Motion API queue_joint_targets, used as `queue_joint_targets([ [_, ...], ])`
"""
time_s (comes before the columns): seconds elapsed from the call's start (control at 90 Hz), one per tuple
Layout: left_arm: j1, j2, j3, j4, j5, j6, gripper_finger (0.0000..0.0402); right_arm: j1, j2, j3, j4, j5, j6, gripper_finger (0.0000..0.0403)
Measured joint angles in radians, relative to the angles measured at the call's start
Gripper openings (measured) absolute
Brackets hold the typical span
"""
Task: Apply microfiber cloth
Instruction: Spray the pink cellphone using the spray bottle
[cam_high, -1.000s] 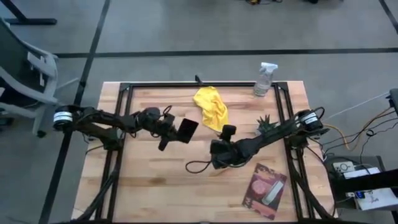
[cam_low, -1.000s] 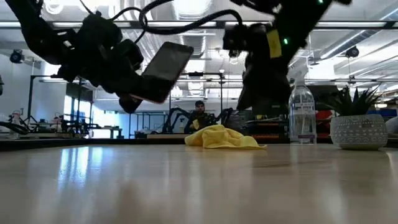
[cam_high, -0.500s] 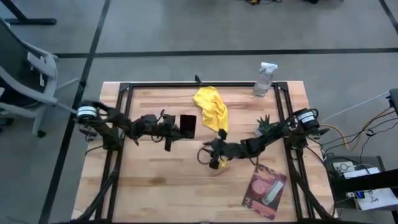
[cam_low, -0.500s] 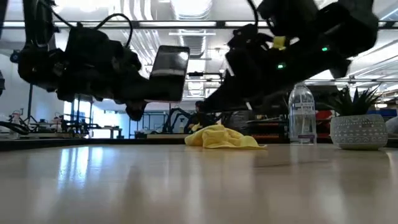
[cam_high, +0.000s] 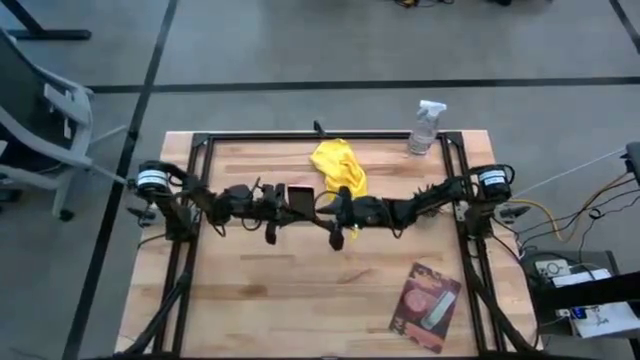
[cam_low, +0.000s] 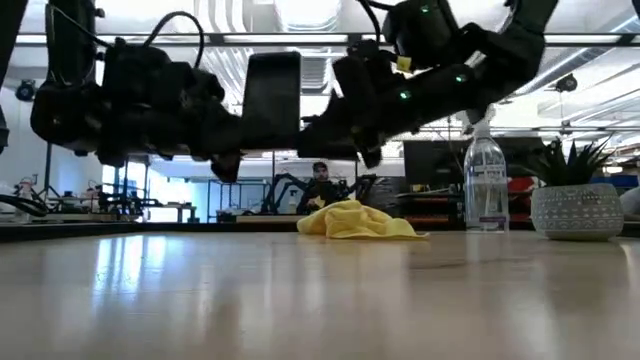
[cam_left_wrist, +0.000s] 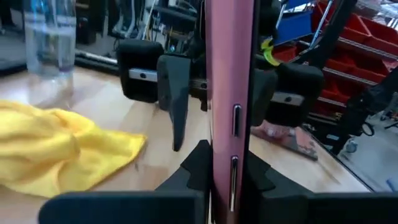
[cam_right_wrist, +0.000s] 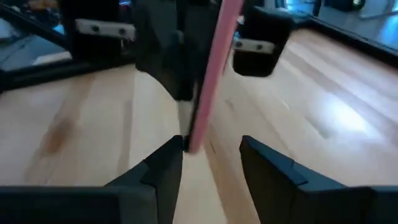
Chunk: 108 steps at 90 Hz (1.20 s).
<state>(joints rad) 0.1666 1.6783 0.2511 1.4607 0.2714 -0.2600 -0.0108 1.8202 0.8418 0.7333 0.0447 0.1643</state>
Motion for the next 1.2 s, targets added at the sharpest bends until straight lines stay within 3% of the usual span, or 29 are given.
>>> queue_joint_targets([
  [0.144, 0.0, -0.043, -0.002, -0.044, 0.003, 0.036, 0.002, -0.022, -0.001, 0.057, -0.012, -0.102, -0.037, 0.0137],
  [0.478, 0.006, -0.179, -0.024, -0.19, 0.004, 0.093, 0.002, -0.025, -0.001, 0.225, -0.273, -0.103, -0.15, 0.0063],
  [0.622, 0.006, -0.243, -0.044, -0.233, -0.004, 0.138, 0.002, -0.026, -0.001, 0.25, -0.301, -0.102, -0.163, 0.002],
  [0.722, 0.006, -0.283, -0.061, -0.258, -0.009, 0.147, 0.0024, -0.025, -0.001, 0.244, -0.285, -0.102, -0.159, 0.001],
  [1.067, 0.006, -0.44, -0.089, -0.507, 0.006, 0.133, 0.0102, -0.023, -0.001, 0.183, -0.307, -0.109, -0.096, 0.001],
  [1.2, 0.003, -0.473, -0.088, -0.5, 0.008, 0.128, 0.0129, -0.027, -0.001, 0.136, -0.318, -0.113, -0.013, 0.001],
])
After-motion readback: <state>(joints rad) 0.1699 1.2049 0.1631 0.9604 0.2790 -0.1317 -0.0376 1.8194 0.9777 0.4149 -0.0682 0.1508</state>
